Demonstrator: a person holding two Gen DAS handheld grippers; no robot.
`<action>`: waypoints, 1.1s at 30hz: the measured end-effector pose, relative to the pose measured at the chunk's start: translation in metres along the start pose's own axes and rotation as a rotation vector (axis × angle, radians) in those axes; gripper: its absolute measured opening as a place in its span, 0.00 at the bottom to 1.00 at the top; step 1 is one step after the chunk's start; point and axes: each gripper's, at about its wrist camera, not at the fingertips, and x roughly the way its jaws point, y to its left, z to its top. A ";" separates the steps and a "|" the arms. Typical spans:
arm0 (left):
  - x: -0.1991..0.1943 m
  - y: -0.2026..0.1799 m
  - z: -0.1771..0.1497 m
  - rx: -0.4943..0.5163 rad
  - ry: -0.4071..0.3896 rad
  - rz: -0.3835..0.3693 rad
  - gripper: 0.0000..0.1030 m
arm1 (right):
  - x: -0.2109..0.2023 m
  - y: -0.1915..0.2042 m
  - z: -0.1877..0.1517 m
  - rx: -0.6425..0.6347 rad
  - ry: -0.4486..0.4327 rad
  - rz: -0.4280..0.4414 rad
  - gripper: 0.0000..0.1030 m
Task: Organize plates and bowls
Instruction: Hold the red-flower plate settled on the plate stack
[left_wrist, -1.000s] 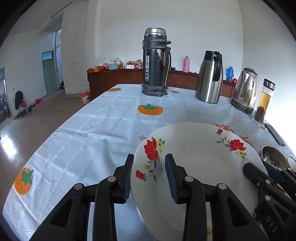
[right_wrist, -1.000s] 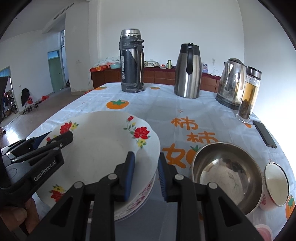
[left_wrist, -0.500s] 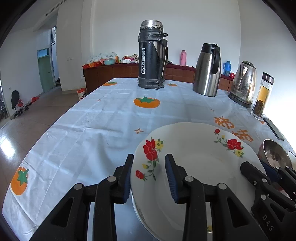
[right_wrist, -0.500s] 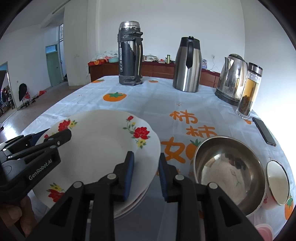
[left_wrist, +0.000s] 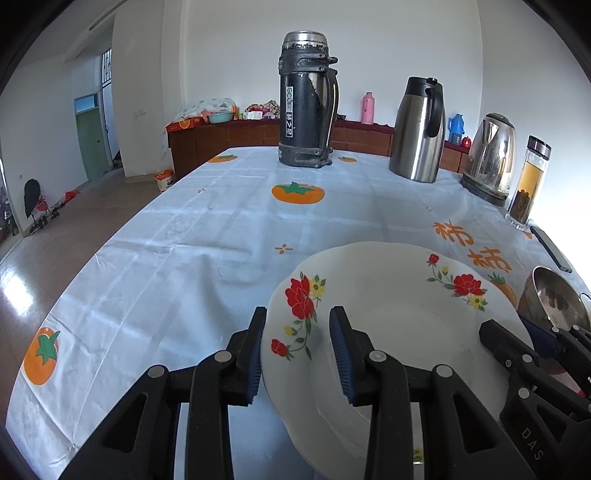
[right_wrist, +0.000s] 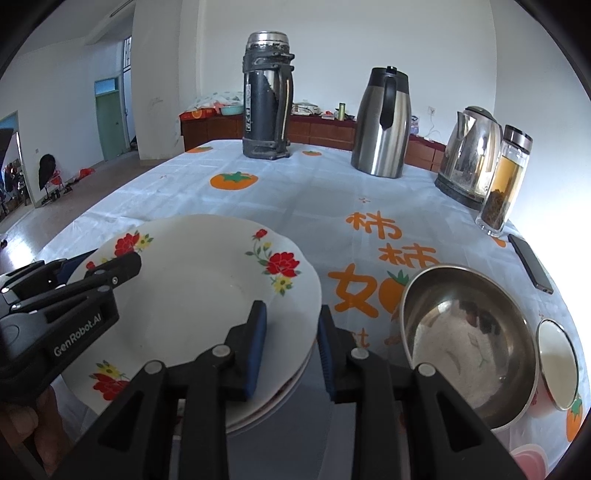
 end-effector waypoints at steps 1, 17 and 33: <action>0.000 0.000 0.000 0.001 0.001 0.001 0.35 | 0.000 0.000 0.000 -0.004 0.000 -0.002 0.27; 0.006 0.003 -0.004 -0.008 0.047 -0.009 0.35 | 0.000 0.010 -0.002 -0.073 0.003 -0.048 0.28; 0.010 0.004 -0.005 -0.009 0.070 -0.012 0.35 | 0.002 0.012 -0.002 -0.093 0.008 -0.065 0.30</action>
